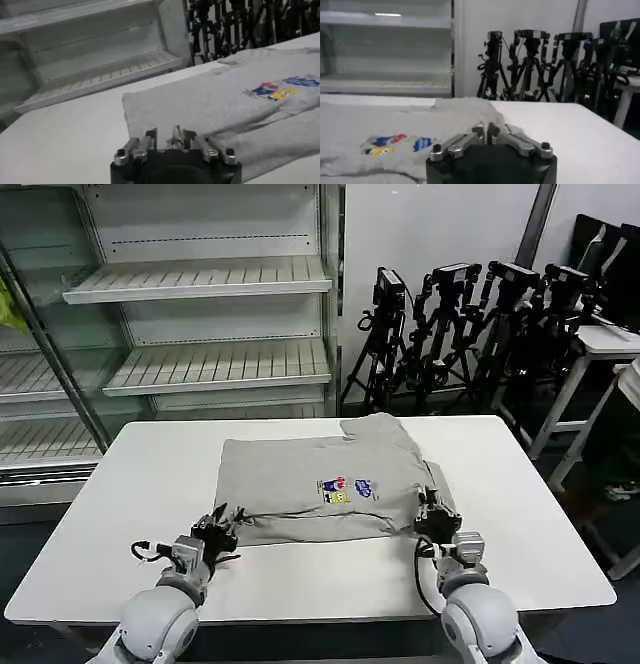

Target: Fold and organize the clothes.

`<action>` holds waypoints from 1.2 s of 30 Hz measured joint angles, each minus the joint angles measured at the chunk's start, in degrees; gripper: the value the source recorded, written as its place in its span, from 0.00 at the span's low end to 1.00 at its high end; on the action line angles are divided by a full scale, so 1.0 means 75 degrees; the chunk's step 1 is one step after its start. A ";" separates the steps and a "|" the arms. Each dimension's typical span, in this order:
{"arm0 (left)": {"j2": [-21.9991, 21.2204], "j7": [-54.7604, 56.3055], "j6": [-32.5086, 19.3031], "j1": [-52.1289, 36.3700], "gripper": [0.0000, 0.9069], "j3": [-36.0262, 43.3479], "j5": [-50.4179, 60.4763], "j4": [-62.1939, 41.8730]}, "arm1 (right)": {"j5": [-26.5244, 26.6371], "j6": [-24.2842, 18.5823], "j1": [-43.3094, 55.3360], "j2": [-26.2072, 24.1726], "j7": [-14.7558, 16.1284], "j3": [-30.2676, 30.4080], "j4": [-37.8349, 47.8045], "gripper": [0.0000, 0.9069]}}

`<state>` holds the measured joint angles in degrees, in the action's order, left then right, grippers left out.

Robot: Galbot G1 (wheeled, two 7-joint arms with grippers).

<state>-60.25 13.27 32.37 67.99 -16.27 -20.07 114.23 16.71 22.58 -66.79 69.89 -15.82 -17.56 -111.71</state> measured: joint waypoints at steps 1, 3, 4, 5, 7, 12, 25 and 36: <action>-0.0014 0.0006 -0.0013 0.0005 1.00 -0.0012 0.0009 -0.0002 | -0.0042 -0.0051 -0.0029 -0.0001 0.0021 -0.0018 -0.0002 1.00; -0.0038 0.0015 -0.0033 0.0041 1.00 -0.0050 0.0025 0.0012 | -0.0125 -0.0159 -0.0131 -0.0001 0.0066 -0.0077 -0.0057 1.00; -0.0057 0.0021 -0.0044 0.0070 1.00 -0.0073 0.0029 0.0048 | -0.0160 -0.0207 -0.0182 -0.0002 0.0080 -0.0106 -0.0104 1.00; -0.0079 0.0027 -0.0055 0.0121 1.00 -0.0105 0.0034 0.0102 | -0.0194 -0.0254 -0.0244 -0.0003 0.0092 -0.0142 -0.0158 1.00; -0.0117 0.0049 -0.0069 0.0253 1.00 -0.0173 0.0047 0.0218 | -0.0267 -0.0335 -0.0418 -0.0002 0.0116 -0.0232 -0.0280 1.00; -0.0285 0.0124 -0.0111 0.0712 1.00 -0.0390 0.0056 0.0556 | -0.0429 -0.0430 -0.0851 0.0017 0.0100 -0.0472 -0.0442 1.00; -0.0670 0.0216 -0.0176 0.1154 0.01 -0.0527 0.0000 0.0449 | -0.0170 -0.0157 -0.0990 0.0094 0.0007 -0.0596 0.0032 0.00; -0.0706 0.0180 -0.0337 0.1216 0.01 -0.0541 -0.0036 0.0176 | 0.0266 0.0008 -0.0986 0.0056 0.0038 -0.0591 0.0234 0.00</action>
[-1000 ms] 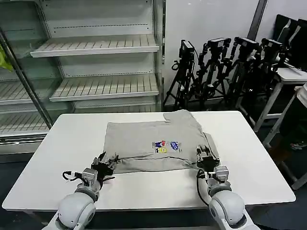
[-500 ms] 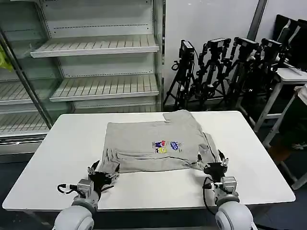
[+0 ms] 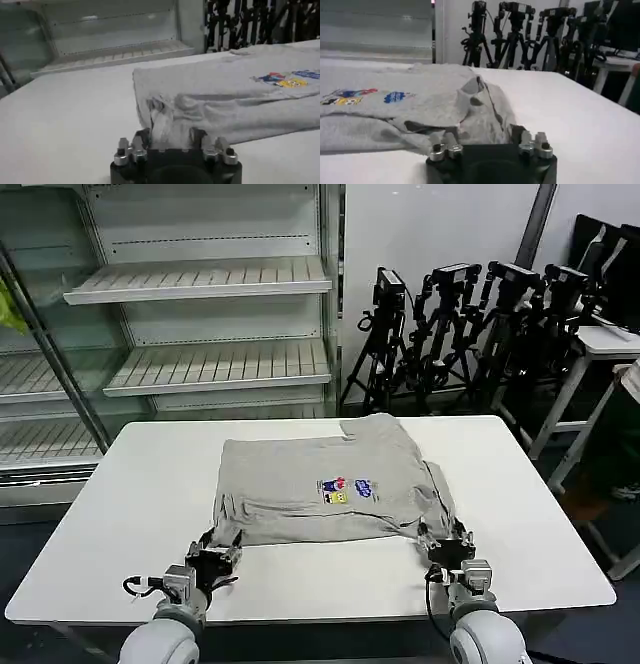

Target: Fold and organize the clothes.

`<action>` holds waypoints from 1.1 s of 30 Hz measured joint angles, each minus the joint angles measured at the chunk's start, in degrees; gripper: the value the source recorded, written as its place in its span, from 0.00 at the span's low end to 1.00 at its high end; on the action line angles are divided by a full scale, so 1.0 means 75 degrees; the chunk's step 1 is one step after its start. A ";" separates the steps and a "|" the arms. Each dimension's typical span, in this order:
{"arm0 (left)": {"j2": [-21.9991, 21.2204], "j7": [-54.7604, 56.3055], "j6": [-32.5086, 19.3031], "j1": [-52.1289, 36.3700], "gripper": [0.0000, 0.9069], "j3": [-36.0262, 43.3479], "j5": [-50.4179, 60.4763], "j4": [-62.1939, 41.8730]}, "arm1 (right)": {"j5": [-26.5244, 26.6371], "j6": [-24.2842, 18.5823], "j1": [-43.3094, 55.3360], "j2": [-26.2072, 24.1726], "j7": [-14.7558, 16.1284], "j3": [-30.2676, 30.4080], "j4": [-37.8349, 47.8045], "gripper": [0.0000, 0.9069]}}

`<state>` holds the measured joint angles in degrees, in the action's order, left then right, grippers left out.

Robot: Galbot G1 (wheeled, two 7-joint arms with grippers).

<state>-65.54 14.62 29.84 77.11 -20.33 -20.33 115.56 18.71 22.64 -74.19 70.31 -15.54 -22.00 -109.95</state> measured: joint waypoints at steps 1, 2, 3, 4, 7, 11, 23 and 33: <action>-0.0003 -0.0003 0.0000 0.0003 0.01 0.0000 0.0000 -0.0008 | 0.0022 0.0004 -0.0017 -0.0002 -0.0001 -0.0002 0.0000 0.00; -0.0010 -0.0007 -0.0001 0.0007 0.01 0.0000 -0.0001 -0.0010 | 0.0042 0.0009 -0.0033 -0.0006 -0.0001 -0.0005 -0.0001 0.00; -0.0015 -0.0012 -0.0001 0.0012 0.01 0.0001 0.0000 -0.0012 | 0.0055 0.0012 -0.0045 -0.0013 -0.0004 -0.0009 -0.0002 0.00; -0.0019 -0.0020 -0.0001 0.0020 0.01 0.0003 -0.0001 -0.0013 | 0.0073 0.0016 -0.0066 -0.0025 -0.0008 -0.0014 -0.0012 0.00; -0.0034 -0.0047 -0.0002 0.0056 0.01 0.0009 0.0010 -0.0006 | 0.0105 0.0047 -0.0164 -0.0074 -0.0036 -0.0046 -0.0104 0.00; -0.0064 -0.0066 0.0006 0.0128 0.01 0.0001 0.0009 0.0060 | 0.0123 0.0110 -0.0381 -0.0157 -0.0090 -0.0109 -0.0355 0.00; -0.0109 -0.0050 0.0072 0.1046 0.01 -0.0213 0.0183 0.1046 | -0.0071 0.0182 -0.1681 -0.0496 -0.0204 -0.0392 -0.1742 0.00; -0.0334 0.0003 0.0040 0.2533 1.00 -0.0451 0.0616 0.2217 | -0.0402 0.0185 -0.2822 -0.0524 -0.0307 -0.0559 -0.2718 1.00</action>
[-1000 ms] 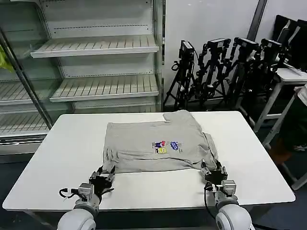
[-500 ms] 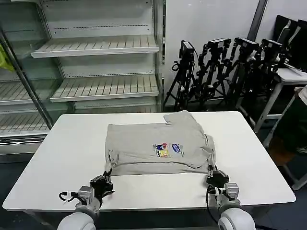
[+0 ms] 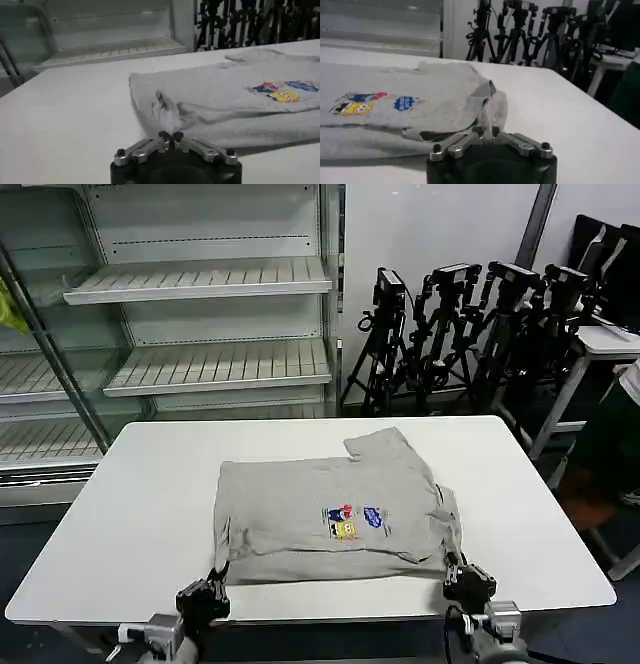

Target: Fold and organize the clothes.

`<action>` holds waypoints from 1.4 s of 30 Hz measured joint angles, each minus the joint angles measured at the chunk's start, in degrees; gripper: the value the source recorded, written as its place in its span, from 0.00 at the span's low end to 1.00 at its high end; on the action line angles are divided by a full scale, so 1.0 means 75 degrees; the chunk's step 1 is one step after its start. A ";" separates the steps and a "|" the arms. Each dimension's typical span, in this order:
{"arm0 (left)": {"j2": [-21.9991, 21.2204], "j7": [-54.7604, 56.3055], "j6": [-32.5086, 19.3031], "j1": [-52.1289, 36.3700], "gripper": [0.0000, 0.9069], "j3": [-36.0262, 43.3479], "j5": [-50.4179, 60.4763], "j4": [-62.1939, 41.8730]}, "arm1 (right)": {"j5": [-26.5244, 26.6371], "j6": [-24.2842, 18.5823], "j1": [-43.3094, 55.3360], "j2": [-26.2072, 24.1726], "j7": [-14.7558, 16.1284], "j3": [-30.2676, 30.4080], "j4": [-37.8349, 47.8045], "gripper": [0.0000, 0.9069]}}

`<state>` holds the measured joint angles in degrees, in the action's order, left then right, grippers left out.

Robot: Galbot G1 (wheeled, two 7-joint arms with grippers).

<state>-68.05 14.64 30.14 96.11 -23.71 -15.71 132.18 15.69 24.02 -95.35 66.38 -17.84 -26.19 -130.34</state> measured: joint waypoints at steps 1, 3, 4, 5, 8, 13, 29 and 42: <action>-0.0012 -0.0005 0.0013 0.0125 1.00 -0.0012 0.0038 0.0092 | -0.0016 0.0007 -0.0056 0.0011 -0.0021 -0.0017 -0.0060 1.00; -0.0024 -0.0009 0.0049 0.0343 1.00 -0.0042 0.0102 0.0216 | -0.0058 0.0007 -0.0135 0.0013 -0.0059 -0.0058 -0.0185 1.00; -0.0023 -0.0008 0.0072 0.0417 1.00 -0.0062 0.0132 0.0263 | -0.0080 0.0007 -0.0176 0.0009 -0.0076 -0.0073 -0.0248 1.00; -0.0023 -0.0010 0.0089 0.0485 1.00 -0.0077 0.0163 0.0308 | -0.0096 0.0002 -0.0200 -0.0002 -0.0088 -0.0089 -0.0294 1.00; 0.0012 -0.0013 0.0145 0.0630 1.00 -0.0151 0.0246 0.0404 | -0.0117 -0.0035 -0.0222 -0.0041 -0.0107 -0.0113 -0.0407 1.00; 0.0131 -0.0021 0.0185 0.0699 1.00 -0.0363 0.0250 0.0623 | -0.0089 -0.0069 -0.0030 -0.0111 -0.0162 -0.0078 -0.0439 1.00; 0.1091 0.0397 0.0257 -0.0861 1.00 -0.0623 -0.1214 0.0143 | 0.1077 0.0612 0.3531 -0.0243 -0.0700 0.0903 0.1348 1.00; 0.1696 0.0812 0.0376 -0.3929 1.00 0.0637 -0.2638 -0.2107 | 0.1428 0.1018 0.7000 0.0389 -0.0652 0.2282 0.4470 1.00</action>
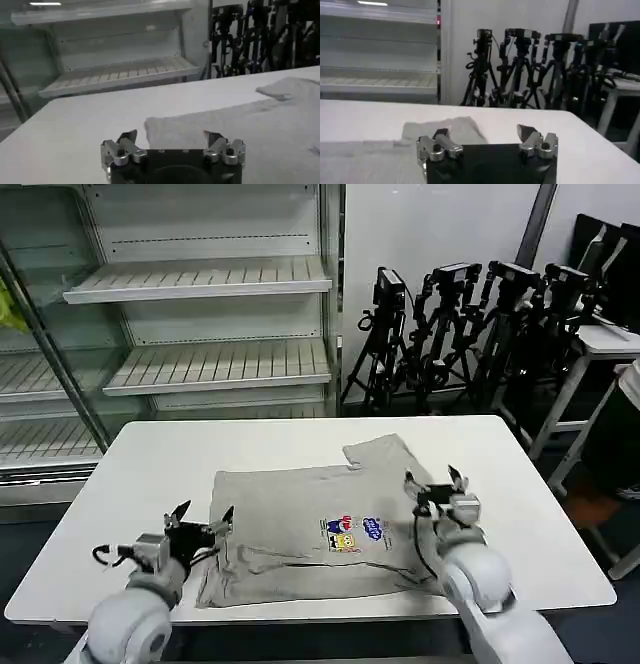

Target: Fold and organize the clothes.

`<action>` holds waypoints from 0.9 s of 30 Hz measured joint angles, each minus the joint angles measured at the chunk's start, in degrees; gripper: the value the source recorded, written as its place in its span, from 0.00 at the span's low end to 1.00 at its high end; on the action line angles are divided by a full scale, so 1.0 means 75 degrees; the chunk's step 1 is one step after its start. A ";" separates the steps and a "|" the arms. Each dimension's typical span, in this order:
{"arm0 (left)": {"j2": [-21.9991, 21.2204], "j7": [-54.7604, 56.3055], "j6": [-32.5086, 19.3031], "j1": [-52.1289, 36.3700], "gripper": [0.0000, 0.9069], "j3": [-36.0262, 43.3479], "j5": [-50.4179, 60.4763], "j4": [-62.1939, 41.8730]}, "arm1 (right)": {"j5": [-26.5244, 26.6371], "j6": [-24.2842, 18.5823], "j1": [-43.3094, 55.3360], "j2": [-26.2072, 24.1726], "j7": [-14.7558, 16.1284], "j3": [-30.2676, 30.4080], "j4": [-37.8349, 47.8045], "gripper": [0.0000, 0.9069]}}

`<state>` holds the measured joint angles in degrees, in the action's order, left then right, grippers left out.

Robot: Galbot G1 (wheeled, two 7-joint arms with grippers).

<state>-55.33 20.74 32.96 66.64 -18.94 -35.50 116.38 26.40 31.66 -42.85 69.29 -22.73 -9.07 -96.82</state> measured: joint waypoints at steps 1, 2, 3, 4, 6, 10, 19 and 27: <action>0.0004 0.0028 0.0004 -0.0219 1.00 0.0112 -0.0066 -0.0191 | -0.0005 0.0017 0.0228 0.0068 0.0019 0.0092 0.0255 1.00; 0.0004 0.0053 0.0008 -0.0456 1.00 0.0240 -0.0137 -0.0415 | -0.0015 0.0032 0.0463 0.0143 0.0045 0.0181 0.0532 1.00; 0.0000 0.0072 0.0010 -0.0655 1.00 0.0347 -0.0191 -0.0616 | -0.0031 0.0043 0.0666 0.0205 0.0063 0.0248 0.0787 1.00; -0.0010 0.0096 0.0014 -0.0851 1.00 0.0453 -0.0233 -0.0812 | -0.0060 0.0053 0.0866 0.0272 0.0081 0.0297 0.1047 1.00; -0.0048 0.0125 0.0017 -0.1242 1.00 0.0669 -0.0315 -0.1242 | -0.0132 0.0060 0.1254 0.0416 0.0121 0.0377 0.1590 1.00; -0.0156 0.0154 0.0025 -0.1897 1.00 0.1029 -0.0424 -0.1985 | -0.0264 0.0036 0.1872 0.0702 0.0154 0.0442 0.2648 1.00; -0.0464 0.0183 0.0026 -0.3043 0.12 0.1583 -0.0589 -0.3322 | -0.0319 0.0101 0.2519 0.1112 0.0249 0.0389 0.4314 0.71; -0.0587 0.0218 0.0027 -0.3443 0.01 0.1721 -0.0743 -0.3942 | -0.0158 0.0123 0.2658 0.1168 0.0265 0.0371 0.4859 0.00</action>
<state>-59.74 22.38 33.16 40.81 -6.03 -41.07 86.81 25.21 32.58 -22.92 78.06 -20.74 -6.29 -60.37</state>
